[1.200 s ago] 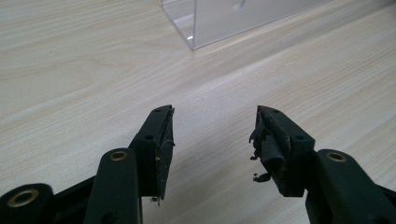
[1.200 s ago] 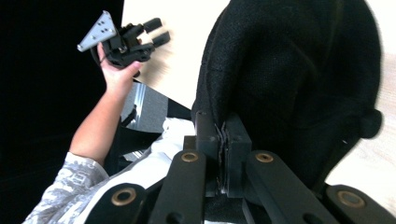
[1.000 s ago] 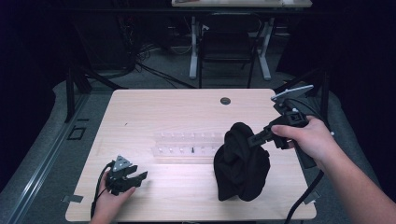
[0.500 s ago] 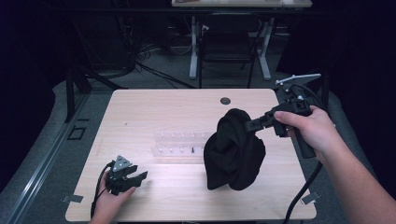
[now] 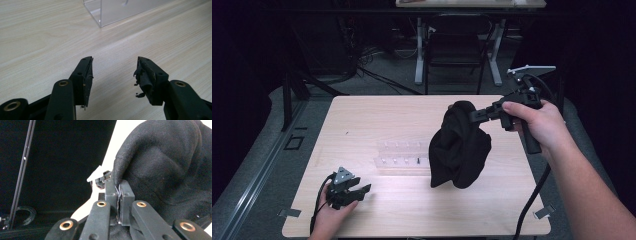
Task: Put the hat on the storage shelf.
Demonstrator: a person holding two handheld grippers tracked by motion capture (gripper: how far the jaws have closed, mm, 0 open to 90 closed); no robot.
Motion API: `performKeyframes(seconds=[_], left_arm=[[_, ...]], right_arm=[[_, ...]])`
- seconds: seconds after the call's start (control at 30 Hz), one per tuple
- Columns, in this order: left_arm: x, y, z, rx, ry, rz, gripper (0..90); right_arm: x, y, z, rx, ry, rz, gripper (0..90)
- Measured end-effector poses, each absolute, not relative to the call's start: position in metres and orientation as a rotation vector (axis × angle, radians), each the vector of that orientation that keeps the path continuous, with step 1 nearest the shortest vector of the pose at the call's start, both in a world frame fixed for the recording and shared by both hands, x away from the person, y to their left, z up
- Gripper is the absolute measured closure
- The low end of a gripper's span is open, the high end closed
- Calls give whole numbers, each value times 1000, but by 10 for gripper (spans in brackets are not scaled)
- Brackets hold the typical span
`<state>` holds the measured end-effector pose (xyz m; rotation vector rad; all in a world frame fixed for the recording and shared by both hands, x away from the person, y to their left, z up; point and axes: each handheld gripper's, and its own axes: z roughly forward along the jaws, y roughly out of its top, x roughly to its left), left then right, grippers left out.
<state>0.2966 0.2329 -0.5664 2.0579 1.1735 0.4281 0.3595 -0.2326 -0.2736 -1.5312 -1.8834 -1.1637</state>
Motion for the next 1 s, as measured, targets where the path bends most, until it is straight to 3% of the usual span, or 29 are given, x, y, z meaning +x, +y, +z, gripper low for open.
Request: performKeyframes(seconds=[1.0], left_arm=[[297,230,-567,2059,1161,420,435]], right_arm=[[413,-202,-287,-1608,-1797,-1230,881]])
